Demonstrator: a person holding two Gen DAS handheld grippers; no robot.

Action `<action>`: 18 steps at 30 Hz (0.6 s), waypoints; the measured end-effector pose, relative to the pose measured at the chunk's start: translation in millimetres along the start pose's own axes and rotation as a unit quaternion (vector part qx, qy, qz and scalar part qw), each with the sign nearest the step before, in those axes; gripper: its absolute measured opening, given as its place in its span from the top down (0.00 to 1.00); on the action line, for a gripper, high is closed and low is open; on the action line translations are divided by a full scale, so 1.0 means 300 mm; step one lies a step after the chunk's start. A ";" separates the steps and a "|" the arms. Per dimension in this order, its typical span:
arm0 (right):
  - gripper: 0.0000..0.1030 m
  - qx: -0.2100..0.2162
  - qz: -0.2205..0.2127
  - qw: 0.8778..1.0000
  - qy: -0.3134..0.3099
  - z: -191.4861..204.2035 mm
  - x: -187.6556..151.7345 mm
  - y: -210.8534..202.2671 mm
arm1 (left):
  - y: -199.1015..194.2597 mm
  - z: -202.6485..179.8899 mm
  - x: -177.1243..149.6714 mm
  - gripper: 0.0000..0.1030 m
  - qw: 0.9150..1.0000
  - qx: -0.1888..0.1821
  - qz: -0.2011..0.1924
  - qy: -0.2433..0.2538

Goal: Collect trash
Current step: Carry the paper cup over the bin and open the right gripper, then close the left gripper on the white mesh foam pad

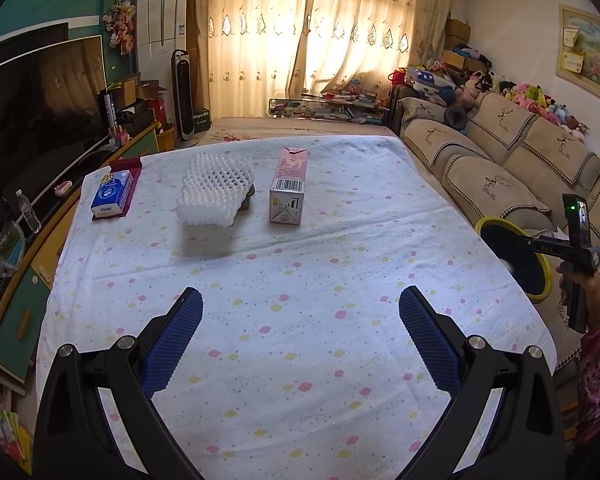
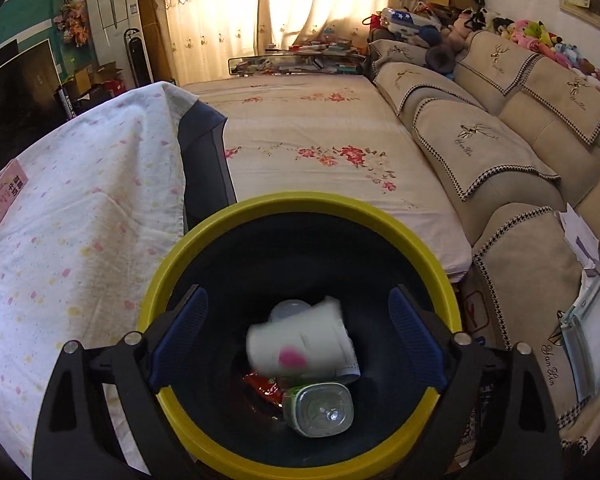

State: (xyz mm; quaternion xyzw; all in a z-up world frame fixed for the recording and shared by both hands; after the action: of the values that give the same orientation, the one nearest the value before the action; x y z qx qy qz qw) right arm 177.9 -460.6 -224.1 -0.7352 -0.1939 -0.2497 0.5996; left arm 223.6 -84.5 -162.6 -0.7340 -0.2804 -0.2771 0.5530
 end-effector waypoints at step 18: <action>0.14 0.023 0.001 0.999 -0.046 0.174 0.016 -0.012 | 0.258 0.189 0.260 0.06 0.999 0.031 0.009 -0.013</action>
State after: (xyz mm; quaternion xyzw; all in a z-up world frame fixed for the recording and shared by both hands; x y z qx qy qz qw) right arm 186.7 -408.7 -226.6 -0.7320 -0.2260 -0.2108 0.6071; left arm 338.4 -39.5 -170.9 -0.7227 -0.2893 -0.2539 0.5741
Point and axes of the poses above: each gripper's, at about its wrist camera, not at the fingertips, and y roughly the way its jaws point, z to its left, x to its top, the point moved 10 cm from there along y, roughly the way its jaws point, and after that the axes turned 13 degrees about -y, right-handed, at the moved point
